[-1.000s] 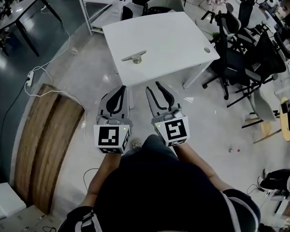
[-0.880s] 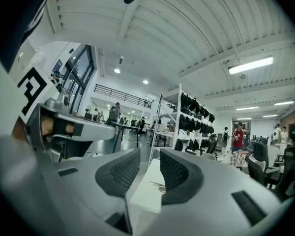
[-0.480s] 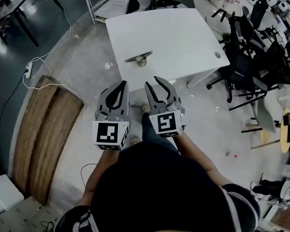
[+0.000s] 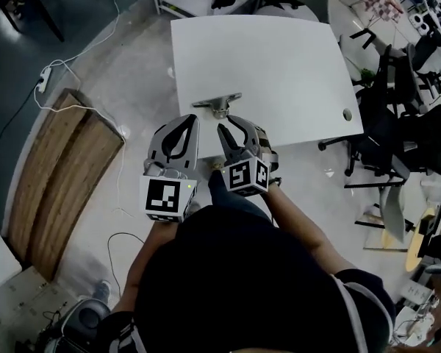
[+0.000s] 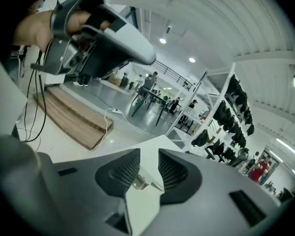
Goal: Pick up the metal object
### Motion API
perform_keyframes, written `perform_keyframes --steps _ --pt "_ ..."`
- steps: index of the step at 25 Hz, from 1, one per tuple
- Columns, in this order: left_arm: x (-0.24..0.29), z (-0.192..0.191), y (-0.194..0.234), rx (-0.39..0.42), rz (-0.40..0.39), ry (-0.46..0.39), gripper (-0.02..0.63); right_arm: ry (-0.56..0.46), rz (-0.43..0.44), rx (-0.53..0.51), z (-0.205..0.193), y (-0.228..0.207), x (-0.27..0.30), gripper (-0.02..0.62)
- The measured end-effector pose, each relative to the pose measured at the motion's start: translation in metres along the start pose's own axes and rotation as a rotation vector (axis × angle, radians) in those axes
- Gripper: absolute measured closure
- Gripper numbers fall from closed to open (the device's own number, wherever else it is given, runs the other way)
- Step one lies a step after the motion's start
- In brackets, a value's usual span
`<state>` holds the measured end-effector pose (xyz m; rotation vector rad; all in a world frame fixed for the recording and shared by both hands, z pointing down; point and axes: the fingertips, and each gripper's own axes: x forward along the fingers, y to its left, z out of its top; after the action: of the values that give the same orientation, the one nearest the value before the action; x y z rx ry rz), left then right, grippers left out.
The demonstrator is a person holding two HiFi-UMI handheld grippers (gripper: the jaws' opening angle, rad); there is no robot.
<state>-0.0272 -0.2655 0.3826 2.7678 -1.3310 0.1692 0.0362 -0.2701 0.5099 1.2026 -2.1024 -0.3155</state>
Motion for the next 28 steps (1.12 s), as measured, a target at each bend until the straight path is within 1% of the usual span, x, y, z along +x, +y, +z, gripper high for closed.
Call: perform_keyframes --steps 3,8,10,13,16,18,21,24,26,28 --pt "0.020 -0.009 0.011 -0.010 0.043 0.039 0.584 0.052 0.094 -0.079 -0.025 0.000 0.031 0.474" --pt "0.041 -0.018 0.031 -0.049 0.134 0.068 0.584 0.136 0.256 -0.189 -0.064 0.010 0.071 0.474" --pt "0.048 -0.021 0.037 -0.052 0.162 0.078 0.584 0.166 0.316 -0.242 -0.079 0.013 0.084 0.474" --pt "0.058 -0.025 0.043 -0.055 0.198 0.090 0.584 0.187 0.391 -0.312 -0.094 0.018 0.098 0.474" --pt "0.062 -0.029 0.047 -0.074 0.235 0.093 0.584 0.196 0.446 -0.377 -0.105 0.024 0.104 0.474" --pt "0.064 -0.031 0.048 -0.079 0.252 0.093 0.584 0.193 0.464 -0.434 -0.111 0.026 0.109 0.474" --pt "0.065 -0.035 0.048 -0.077 0.262 0.099 0.584 0.165 0.454 -0.544 -0.116 0.029 0.118 0.477" --pt "0.063 -0.034 0.049 -0.074 0.269 0.097 0.584 0.161 0.442 -0.641 -0.118 0.033 0.122 0.517" --pt "0.062 -0.032 0.050 -0.076 0.274 0.093 0.584 0.152 0.425 -0.672 -0.112 0.030 0.122 0.535" --pt "0.062 -0.030 0.051 -0.073 0.273 0.090 0.584 0.124 0.394 -0.670 -0.103 0.025 0.124 0.557"
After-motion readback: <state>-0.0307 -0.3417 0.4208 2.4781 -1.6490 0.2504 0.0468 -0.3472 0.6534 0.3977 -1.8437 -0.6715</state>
